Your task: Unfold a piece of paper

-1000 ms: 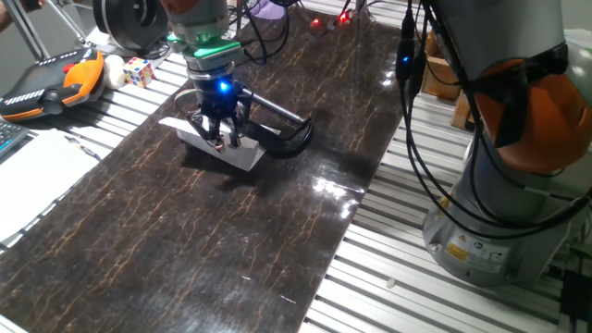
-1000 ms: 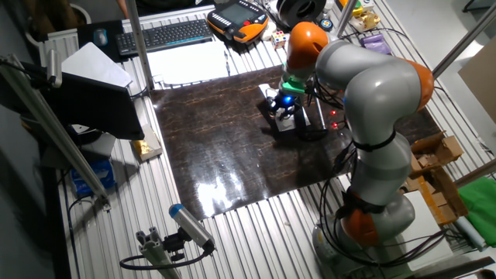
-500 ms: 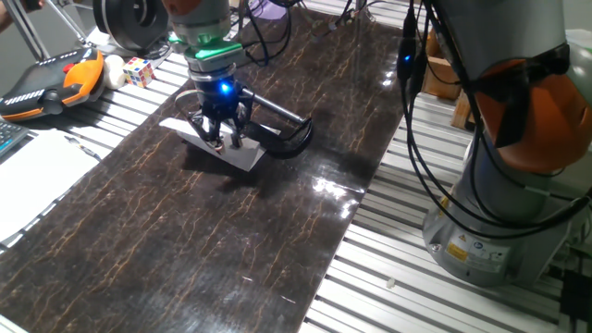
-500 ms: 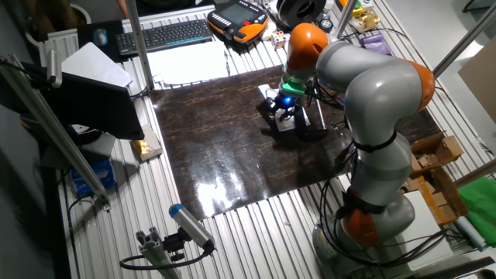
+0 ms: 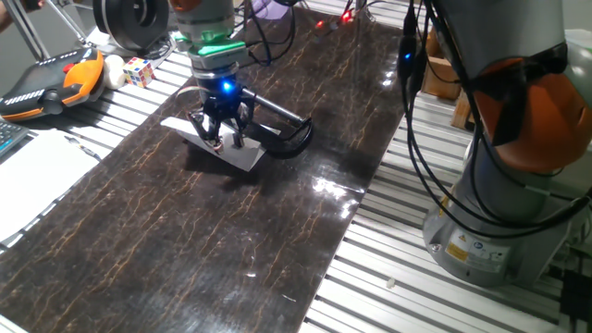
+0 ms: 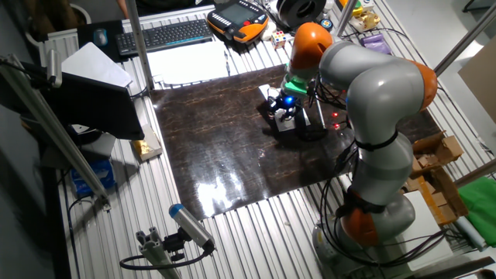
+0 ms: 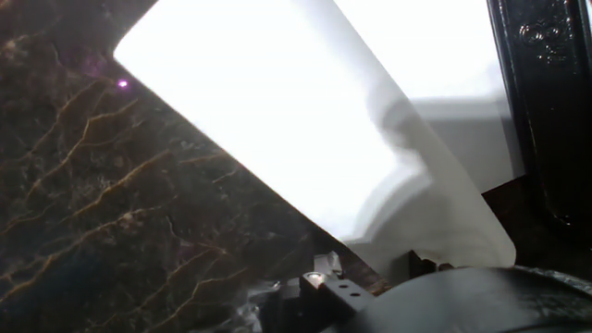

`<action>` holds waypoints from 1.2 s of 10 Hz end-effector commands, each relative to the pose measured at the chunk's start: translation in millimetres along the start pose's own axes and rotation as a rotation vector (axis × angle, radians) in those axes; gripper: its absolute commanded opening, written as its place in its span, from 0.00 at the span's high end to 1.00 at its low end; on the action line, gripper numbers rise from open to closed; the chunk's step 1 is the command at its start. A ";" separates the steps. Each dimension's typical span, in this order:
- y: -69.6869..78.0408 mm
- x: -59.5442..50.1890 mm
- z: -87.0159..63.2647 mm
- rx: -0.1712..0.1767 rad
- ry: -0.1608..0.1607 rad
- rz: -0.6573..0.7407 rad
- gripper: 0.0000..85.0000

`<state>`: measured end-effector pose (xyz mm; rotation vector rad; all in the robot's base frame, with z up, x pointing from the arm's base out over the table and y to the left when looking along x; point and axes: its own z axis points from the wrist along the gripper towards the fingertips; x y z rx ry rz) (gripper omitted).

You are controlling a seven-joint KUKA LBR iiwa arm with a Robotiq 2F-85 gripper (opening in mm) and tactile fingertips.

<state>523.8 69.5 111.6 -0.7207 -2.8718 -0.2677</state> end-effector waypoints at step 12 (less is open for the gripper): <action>-7.4 12.1 -10.6 -0.011 0.000 0.004 0.48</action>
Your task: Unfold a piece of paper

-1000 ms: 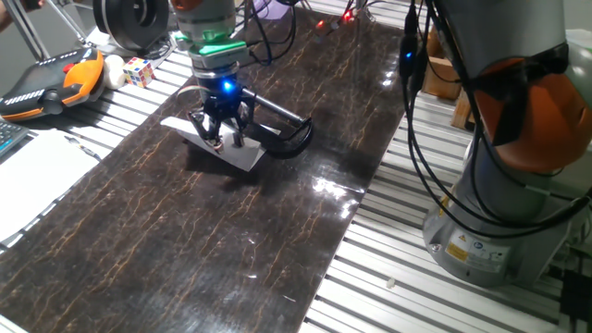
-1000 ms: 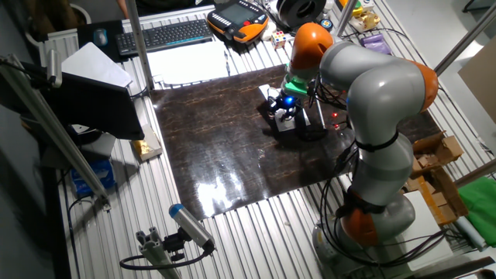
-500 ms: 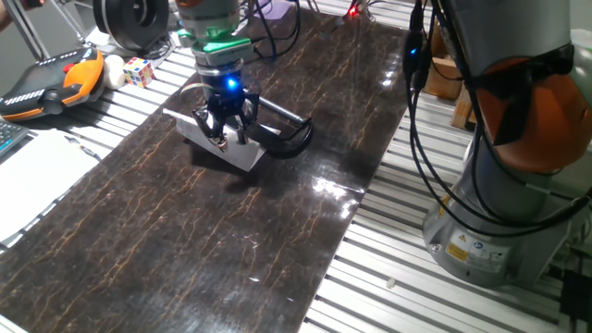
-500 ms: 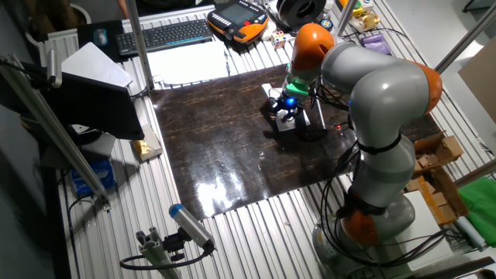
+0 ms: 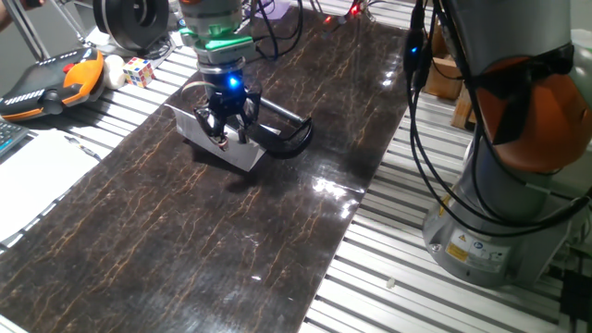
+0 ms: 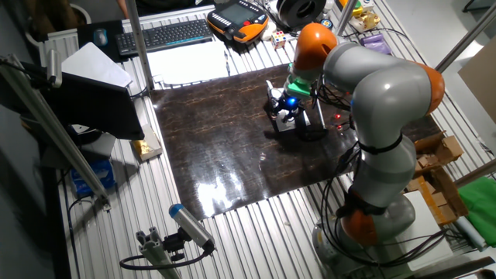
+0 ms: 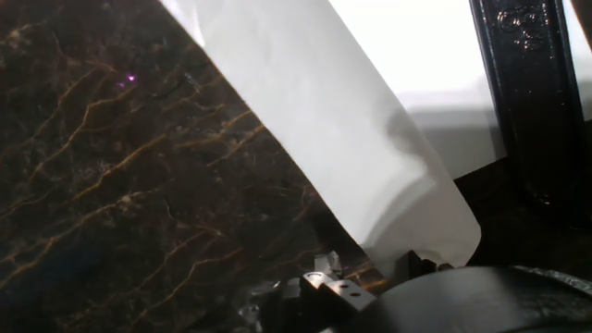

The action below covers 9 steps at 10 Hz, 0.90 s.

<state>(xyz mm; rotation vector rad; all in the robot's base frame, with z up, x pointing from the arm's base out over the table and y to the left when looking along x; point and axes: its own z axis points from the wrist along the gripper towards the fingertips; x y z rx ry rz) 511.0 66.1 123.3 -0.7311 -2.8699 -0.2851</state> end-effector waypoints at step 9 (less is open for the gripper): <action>0.2 -0.3 -0.2 -0.037 0.008 0.003 0.49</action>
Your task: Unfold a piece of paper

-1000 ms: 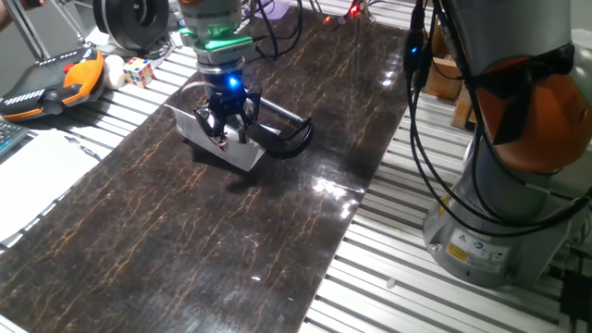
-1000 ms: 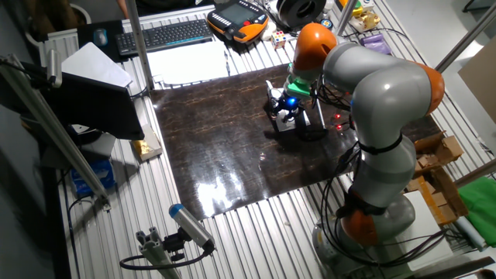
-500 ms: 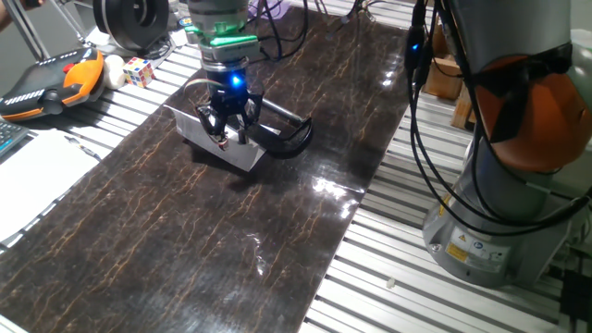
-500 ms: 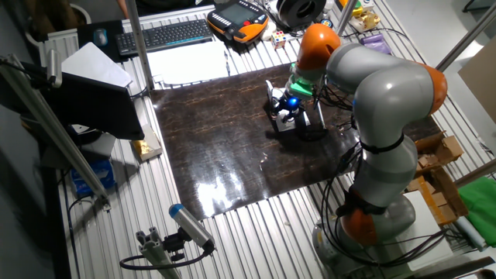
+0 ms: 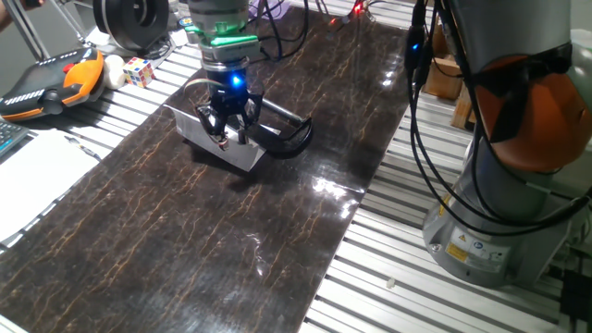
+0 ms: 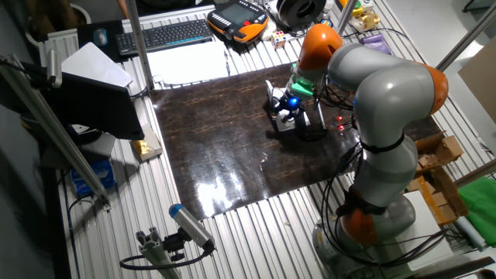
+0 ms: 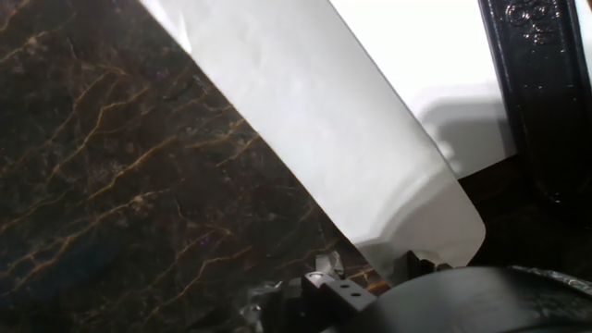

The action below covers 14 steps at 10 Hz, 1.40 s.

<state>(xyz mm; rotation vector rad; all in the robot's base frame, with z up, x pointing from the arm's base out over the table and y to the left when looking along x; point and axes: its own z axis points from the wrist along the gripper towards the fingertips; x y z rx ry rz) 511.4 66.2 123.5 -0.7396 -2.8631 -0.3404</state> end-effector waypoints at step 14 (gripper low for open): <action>0.3 -1.7 0.5 0.058 -0.022 -0.032 0.48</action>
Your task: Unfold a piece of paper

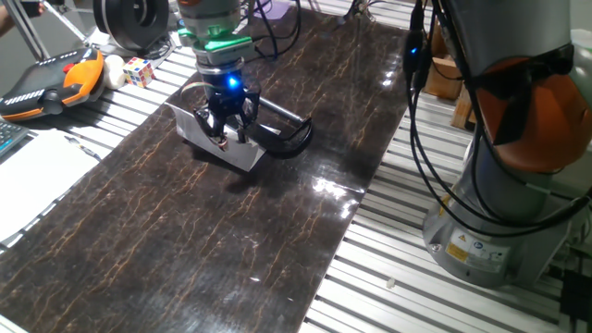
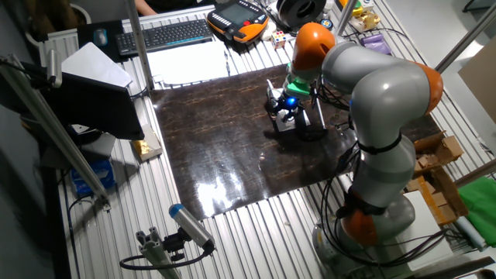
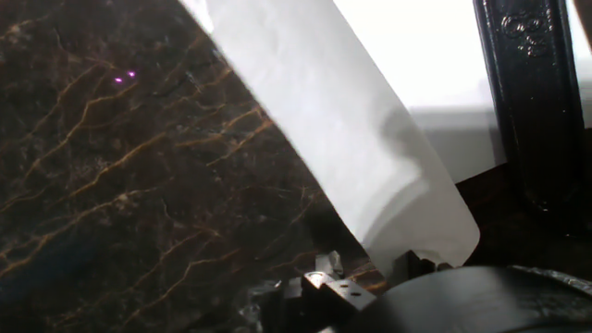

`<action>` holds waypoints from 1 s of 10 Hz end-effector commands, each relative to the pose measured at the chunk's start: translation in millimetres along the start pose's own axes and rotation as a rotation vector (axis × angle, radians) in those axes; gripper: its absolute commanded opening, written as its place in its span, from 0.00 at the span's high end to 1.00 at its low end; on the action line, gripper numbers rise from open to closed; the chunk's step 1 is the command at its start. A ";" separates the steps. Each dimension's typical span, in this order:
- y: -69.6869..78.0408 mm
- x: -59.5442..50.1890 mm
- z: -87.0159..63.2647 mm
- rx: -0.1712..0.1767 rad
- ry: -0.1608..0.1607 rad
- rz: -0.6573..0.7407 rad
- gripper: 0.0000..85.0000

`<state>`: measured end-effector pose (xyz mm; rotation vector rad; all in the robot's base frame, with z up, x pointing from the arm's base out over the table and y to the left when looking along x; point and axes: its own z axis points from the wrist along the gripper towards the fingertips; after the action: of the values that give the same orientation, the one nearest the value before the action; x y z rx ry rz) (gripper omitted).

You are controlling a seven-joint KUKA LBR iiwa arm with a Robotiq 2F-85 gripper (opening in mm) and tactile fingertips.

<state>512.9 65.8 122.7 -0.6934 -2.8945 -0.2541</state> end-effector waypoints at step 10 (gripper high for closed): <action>0.0 0.0 0.0 0.103 -0.035 -0.089 0.40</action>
<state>513.0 65.2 122.7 -0.5552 -2.9531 -0.1003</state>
